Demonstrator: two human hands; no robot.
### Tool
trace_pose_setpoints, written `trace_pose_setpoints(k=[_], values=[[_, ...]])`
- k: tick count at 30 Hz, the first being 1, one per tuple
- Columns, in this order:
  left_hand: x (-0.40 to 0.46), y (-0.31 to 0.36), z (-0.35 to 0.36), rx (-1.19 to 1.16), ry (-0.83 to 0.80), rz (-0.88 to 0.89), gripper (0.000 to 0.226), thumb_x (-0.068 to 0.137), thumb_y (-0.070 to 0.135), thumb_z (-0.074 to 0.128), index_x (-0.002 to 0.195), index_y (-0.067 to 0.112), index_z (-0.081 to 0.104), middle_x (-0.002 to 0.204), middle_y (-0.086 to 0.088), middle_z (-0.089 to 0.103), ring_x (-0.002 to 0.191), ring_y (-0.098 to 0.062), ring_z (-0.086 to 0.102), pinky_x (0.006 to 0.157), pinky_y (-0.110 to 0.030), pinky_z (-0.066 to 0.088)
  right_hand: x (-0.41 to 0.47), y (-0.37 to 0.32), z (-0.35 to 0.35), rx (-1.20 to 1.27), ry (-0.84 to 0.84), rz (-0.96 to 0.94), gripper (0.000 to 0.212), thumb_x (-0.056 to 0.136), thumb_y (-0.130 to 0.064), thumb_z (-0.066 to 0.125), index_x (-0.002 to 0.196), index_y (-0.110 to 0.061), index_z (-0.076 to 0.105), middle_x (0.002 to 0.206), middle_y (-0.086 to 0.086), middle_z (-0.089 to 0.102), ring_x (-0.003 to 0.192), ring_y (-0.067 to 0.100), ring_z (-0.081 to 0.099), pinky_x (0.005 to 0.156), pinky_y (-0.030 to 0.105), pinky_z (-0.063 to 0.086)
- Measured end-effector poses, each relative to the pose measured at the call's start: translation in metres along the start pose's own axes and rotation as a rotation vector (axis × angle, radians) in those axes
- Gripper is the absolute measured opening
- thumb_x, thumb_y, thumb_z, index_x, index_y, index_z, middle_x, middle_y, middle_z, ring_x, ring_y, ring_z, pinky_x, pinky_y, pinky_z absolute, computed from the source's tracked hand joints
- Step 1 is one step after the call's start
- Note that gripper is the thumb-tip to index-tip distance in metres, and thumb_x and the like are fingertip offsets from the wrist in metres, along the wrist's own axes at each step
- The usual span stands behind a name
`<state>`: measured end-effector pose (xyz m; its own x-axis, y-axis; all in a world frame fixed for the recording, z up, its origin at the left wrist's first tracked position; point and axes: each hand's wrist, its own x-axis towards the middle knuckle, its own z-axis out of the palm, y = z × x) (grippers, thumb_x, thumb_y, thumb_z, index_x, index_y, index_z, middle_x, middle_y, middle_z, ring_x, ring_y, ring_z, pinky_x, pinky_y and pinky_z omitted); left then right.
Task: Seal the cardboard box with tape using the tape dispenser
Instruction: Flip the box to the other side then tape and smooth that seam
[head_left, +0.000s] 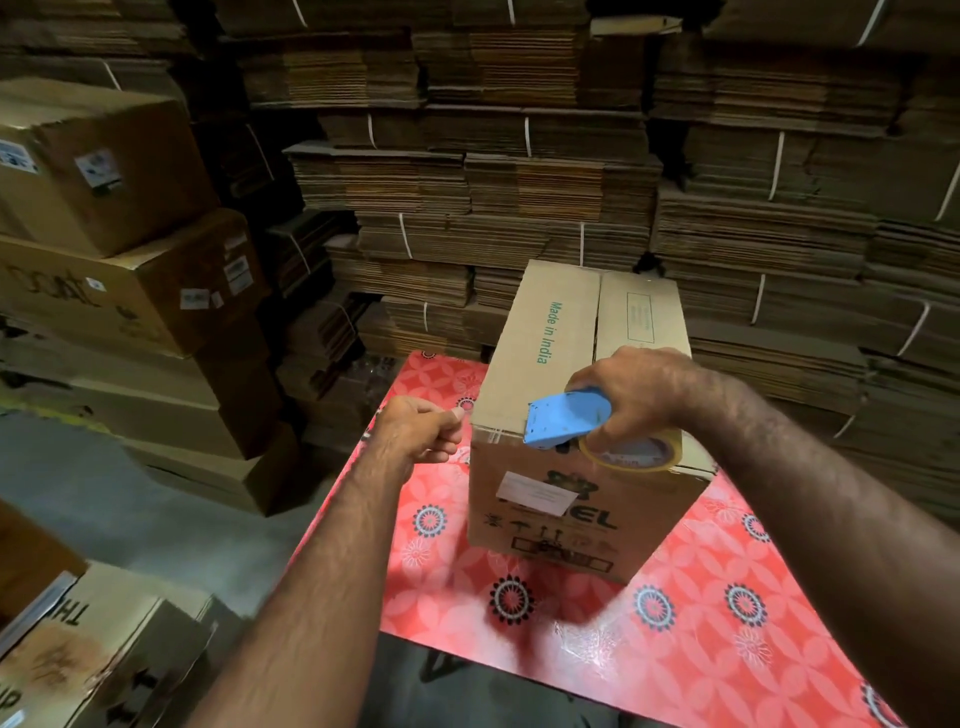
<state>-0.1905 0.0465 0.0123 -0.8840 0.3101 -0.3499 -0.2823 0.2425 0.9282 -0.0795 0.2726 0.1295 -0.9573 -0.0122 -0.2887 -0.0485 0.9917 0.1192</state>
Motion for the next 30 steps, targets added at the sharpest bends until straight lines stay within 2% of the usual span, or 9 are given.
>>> trace_pose_setpoints(k=[7,9,13,15,17,20,22,24,30], values=[[0.004,-0.028,0.003,-0.153,-0.085,-0.120,0.020,0.085,0.035,0.077,0.077,0.017,0.073,0.070,-0.002,0.066,0.056,-0.014,0.061,0.059,-0.031,0.057,0.002,-0.009,-0.003,-0.018,-0.023,0.032,0.061,0.074,-0.063,0.068,0.129,-0.040,0.057,0.090,-0.020,0.056,0.090,0.009,0.058,0.074,0.034,0.054],[0.003,-0.031,0.004,-0.139,-0.066,-0.097,0.020,0.085,0.038,0.076,0.080,0.018,0.075,0.078,-0.002,0.066,0.057,-0.014,0.061,0.056,-0.030,0.055,0.002,-0.011,-0.004,-0.019,-0.029,0.043,0.061,0.075,-0.062,0.069,0.130,-0.040,0.056,0.087,-0.021,0.054,0.089,0.009,0.058,0.075,0.034,0.055],[0.007,-0.026,0.006,0.032,0.057,0.005,0.023,0.082,0.037,0.077,0.086,0.015,0.074,0.085,-0.007,0.068,0.059,-0.018,0.060,0.054,-0.029,0.053,0.001,-0.016,-0.006,-0.031,-0.037,0.057,0.062,0.074,-0.062,0.070,0.131,-0.040,0.056,0.094,-0.018,0.059,0.090,0.010,0.059,0.079,0.037,0.057],[0.011,-0.019,0.005,0.199,0.183,0.122,0.029,0.074,0.044,0.080,0.091,0.022,0.070,0.088,-0.007,0.071,0.069,-0.020,0.066,0.063,-0.036,0.060,0.002,-0.018,-0.006,-0.040,-0.038,0.071,0.063,0.074,-0.060,0.071,0.131,-0.040,0.055,0.098,-0.016,0.061,0.091,0.011,0.060,0.080,0.037,0.057],[0.011,-0.014,0.001,0.376,0.267,0.202,0.046,0.067,0.052,0.081,0.104,0.032,0.063,0.089,-0.002,0.067,0.081,-0.020,0.064,0.071,-0.035,0.057,0.002,-0.019,-0.006,-0.034,-0.042,0.093,0.065,0.074,-0.057,0.072,0.133,-0.042,0.050,0.098,-0.016,0.058,0.090,0.012,0.058,0.075,0.034,0.053],[0.006,-0.016,0.001,0.318,0.359,0.344,0.025,0.075,0.039,0.083,0.084,0.021,0.068,0.072,0.006,0.064,0.070,-0.013,0.059,0.062,-0.025,0.044,0.000,-0.019,-0.005,-0.018,-0.037,0.114,0.066,0.074,-0.056,0.073,0.134,-0.045,0.046,0.093,-0.017,0.053,0.088,0.012,0.056,0.070,0.031,0.045],[0.005,-0.020,0.006,0.052,0.261,0.405,0.019,0.081,0.028,0.079,0.073,0.014,0.067,0.064,0.003,0.064,0.060,-0.014,0.059,0.055,-0.030,0.050,0.000,-0.019,-0.004,-0.017,-0.032,0.120,0.065,0.074,-0.055,0.073,0.133,-0.045,0.047,0.091,-0.017,0.053,0.087,0.012,0.056,0.069,0.030,0.044],[0.004,-0.021,0.013,-0.137,0.108,0.367,0.023,0.089,0.021,0.073,0.076,0.005,0.063,0.062,-0.004,0.060,0.055,-0.016,0.056,0.051,-0.028,0.051,-0.001,-0.020,-0.003,-0.012,-0.032,0.120,0.066,0.074,-0.055,0.073,0.133,-0.043,0.048,0.093,-0.017,0.054,0.088,0.012,0.056,0.070,0.031,0.045],[0.015,-0.038,0.030,-0.256,-0.052,0.092,0.026,0.100,0.017,0.049,0.075,0.011,0.054,0.058,-0.003,0.052,0.050,-0.017,0.051,0.051,-0.029,0.046,-0.002,-0.022,-0.002,-0.004,-0.042,0.150,0.070,0.075,-0.054,0.075,0.136,-0.043,0.044,0.099,-0.014,0.055,0.090,0.013,0.055,0.071,0.031,0.045]])
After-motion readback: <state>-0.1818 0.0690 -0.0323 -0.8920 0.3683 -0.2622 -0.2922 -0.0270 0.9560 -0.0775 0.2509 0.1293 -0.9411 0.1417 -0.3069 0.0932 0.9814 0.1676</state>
